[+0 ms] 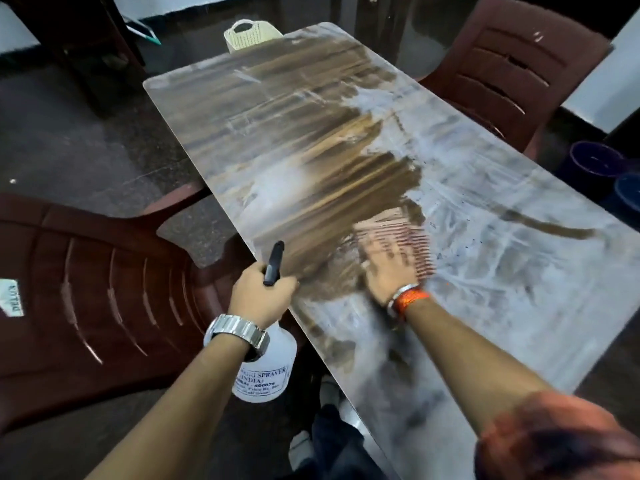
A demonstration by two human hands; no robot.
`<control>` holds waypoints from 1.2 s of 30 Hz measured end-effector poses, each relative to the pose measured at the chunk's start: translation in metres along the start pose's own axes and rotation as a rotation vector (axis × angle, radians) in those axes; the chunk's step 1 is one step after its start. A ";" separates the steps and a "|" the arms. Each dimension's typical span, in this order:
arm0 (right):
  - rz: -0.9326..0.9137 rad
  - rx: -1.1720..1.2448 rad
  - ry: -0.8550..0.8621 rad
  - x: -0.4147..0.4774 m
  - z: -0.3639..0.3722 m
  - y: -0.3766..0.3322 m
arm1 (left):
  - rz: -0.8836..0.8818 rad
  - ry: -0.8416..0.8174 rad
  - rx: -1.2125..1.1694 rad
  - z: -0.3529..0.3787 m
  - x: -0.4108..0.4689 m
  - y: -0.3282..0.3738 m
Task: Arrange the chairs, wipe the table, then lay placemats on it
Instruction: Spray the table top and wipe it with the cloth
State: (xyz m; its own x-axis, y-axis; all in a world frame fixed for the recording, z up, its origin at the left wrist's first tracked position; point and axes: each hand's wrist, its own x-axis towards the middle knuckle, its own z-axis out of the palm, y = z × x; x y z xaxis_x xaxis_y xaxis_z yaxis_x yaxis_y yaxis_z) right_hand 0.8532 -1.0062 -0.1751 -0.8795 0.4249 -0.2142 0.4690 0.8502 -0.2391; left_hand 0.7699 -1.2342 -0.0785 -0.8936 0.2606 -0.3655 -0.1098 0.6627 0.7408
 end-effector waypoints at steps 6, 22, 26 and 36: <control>-0.629 -0.068 -0.189 -0.138 0.043 -0.048 | 0.026 -0.071 0.030 0.037 -0.042 -0.010; 0.077 0.002 0.017 -0.145 -0.001 0.148 | -0.159 -0.041 0.052 0.144 -0.158 -0.002; 0.112 -0.025 0.000 -0.136 0.005 0.143 | -0.235 0.042 0.059 0.149 -0.175 -0.001; -0.917 -0.139 -0.239 -0.245 0.039 0.059 | -0.303 -0.018 -0.022 0.135 -0.219 -0.024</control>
State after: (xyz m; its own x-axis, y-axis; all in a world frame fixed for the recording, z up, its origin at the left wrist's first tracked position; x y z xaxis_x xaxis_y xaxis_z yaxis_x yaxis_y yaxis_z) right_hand 1.0995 -1.0720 -0.1737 -0.8527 -0.4863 -0.1908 -0.4216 0.8563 -0.2983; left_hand 1.0273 -1.2125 -0.0922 -0.8106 0.0660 -0.5818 -0.3800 0.6966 0.6086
